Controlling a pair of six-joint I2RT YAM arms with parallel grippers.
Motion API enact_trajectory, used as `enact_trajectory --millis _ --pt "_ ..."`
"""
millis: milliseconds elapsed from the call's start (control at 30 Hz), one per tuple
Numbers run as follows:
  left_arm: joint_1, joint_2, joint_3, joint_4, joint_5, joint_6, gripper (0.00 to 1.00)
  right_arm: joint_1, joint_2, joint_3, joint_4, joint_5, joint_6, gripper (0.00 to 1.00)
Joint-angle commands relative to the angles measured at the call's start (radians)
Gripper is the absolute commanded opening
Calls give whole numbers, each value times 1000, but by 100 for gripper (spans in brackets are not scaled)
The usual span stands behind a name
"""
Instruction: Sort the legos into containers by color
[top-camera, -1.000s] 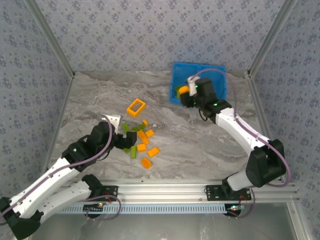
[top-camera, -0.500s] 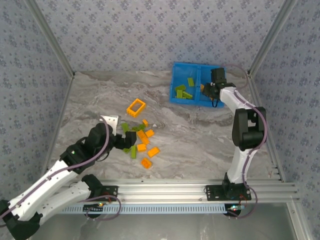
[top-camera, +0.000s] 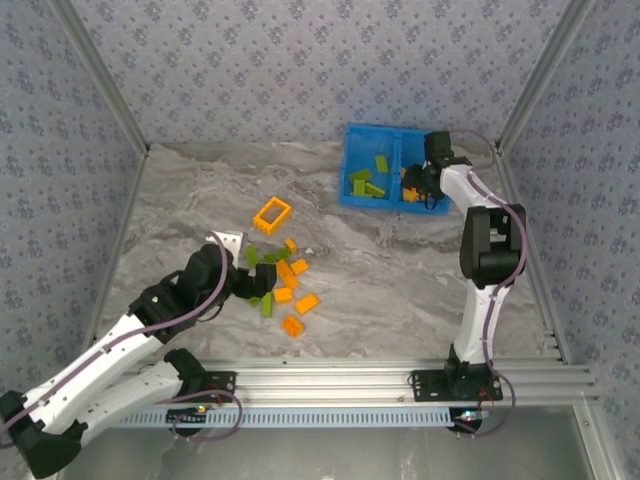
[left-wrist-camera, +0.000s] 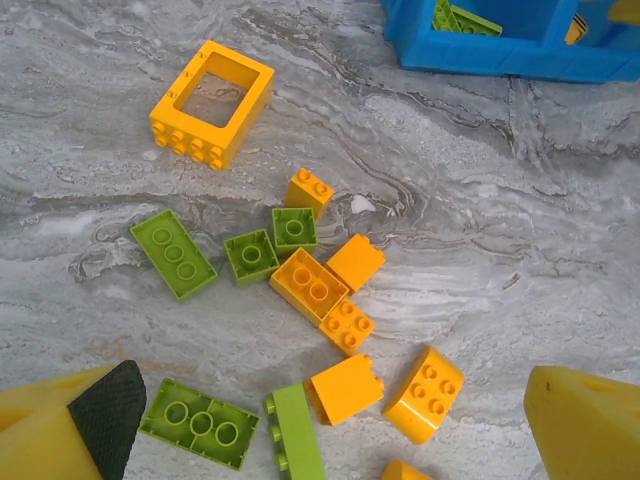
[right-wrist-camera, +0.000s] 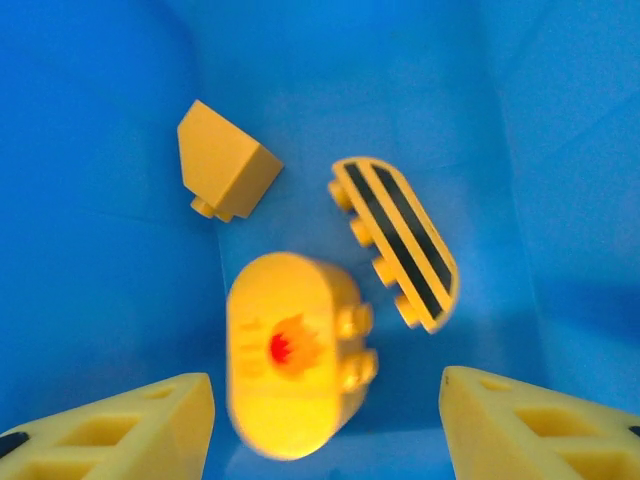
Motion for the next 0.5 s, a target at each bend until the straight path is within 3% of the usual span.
enact_trajectory --millis 0,100,200,333,467 --pt "5 -6 7 43 1 -13 99 16 -130 -20 -22 40 -17 66" --pt "4 -1 10 45 -9 -13 99 50 -232 -91 -2 39 -23 65" --pt "4 0 18 36 -56 -25 99 127 -352 -219 70 -44 -26 65" --pt "4 -7 23 31 -108 -25 99 339 -462 -350 130 -97 -100 67" --pt "6 3 37 23 -82 4 99 530 -417 -360 131 -144 -112 68"
